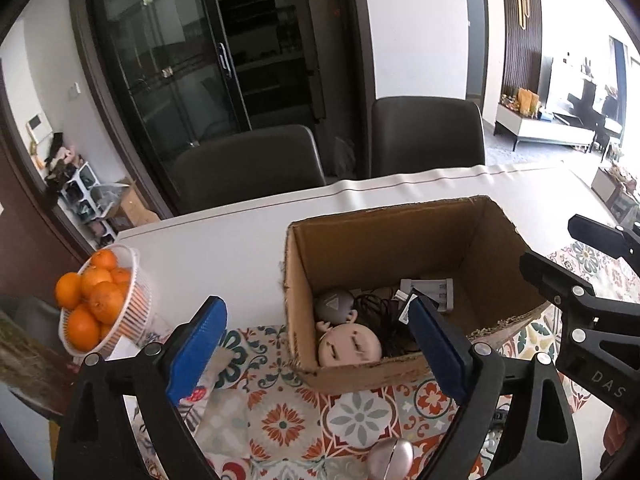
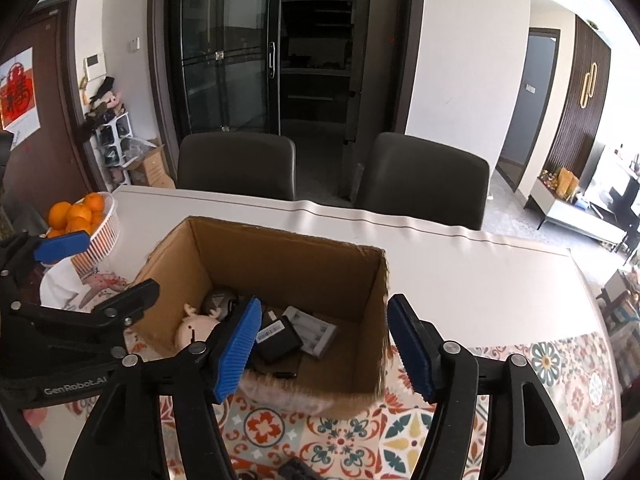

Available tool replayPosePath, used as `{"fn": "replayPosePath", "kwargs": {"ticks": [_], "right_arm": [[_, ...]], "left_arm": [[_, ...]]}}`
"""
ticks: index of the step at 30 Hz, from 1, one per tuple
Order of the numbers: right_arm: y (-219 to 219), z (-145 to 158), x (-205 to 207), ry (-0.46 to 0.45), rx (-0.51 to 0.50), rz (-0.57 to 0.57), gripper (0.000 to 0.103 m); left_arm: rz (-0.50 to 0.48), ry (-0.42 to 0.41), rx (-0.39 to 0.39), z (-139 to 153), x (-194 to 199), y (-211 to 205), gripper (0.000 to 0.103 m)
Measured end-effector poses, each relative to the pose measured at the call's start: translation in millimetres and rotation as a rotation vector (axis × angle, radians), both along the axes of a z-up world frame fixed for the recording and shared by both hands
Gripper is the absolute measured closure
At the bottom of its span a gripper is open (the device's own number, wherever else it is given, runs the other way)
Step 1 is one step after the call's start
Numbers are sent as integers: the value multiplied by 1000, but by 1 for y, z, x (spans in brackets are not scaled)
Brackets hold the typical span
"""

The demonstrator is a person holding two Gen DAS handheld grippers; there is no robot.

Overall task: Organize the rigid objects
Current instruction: 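Carry the lamp and adapter into the cardboard box and release both, then lower the left tool and grasp the white square charger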

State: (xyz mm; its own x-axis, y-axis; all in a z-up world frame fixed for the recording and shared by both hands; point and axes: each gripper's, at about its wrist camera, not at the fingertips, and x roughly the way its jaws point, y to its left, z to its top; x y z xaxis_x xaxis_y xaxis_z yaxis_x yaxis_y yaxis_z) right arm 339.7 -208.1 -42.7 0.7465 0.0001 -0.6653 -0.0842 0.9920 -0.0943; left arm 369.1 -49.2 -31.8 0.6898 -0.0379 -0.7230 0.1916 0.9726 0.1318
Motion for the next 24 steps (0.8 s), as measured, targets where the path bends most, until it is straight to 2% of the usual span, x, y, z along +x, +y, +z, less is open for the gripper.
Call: {"fn": "replayPosePath", "kwargs": {"ticks": [12,24], "right_arm": [[10,15,-53,-47,0,-17,26],[19,4,-90,-35,20,-10,26]], "left_arm": [[13,-28,-24,10,-51,14,11],[41,15,-57,-5,-90,33,11]]}}
